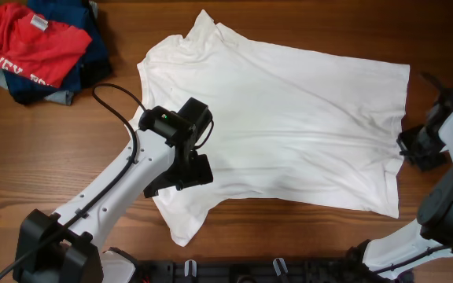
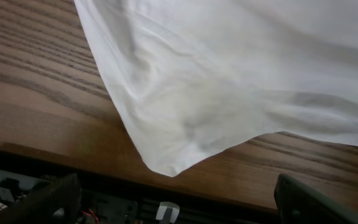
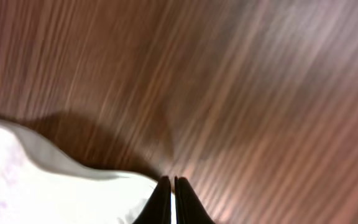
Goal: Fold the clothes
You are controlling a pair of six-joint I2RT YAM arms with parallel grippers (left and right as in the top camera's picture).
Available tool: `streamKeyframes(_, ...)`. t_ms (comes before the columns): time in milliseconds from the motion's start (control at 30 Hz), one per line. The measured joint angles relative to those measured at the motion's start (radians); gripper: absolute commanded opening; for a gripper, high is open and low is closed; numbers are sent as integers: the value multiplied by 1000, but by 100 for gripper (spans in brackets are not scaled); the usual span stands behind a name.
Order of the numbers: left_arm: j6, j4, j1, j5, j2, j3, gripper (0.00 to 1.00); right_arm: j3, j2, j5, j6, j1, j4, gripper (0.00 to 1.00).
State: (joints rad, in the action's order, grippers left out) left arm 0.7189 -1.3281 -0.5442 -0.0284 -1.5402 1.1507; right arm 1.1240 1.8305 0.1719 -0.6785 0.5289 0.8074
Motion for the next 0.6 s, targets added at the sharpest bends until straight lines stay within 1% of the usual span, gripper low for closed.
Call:
streamKeyframes(100,-10,3,0,0,0,0,100,57,0,5,-23,33,63,4)
streamKeyframes(233,-18,53,0,0,0,0,100,130,-1,-43,-29,62,138,4)
streamKeyframes(333,-19,128,6,1,0,0,100,141,-34,-143,13,58,149,4)
streamKeyframes(400,-23,171,36,11,0,0,100,142,-109,-227,61,41,178,6)
streamKeyframes(433,-25,181,58,17,0,0,100,142,-154,-255,78,31,200,15)
streamKeyframes(467,-25,190,85,19,0,0,100,142,-208,-283,96,19,227,56)
streamKeyframes(500,-25,192,111,18,0,0,100,142,-252,-304,114,10,248,80)
streamKeyframes(533,-25,192,151,19,0,0,100,142,-315,-331,129,-1,270,99)
streamKeyframes(600,-25,176,235,8,0,0,100,148,-421,-375,161,-19,306,100)
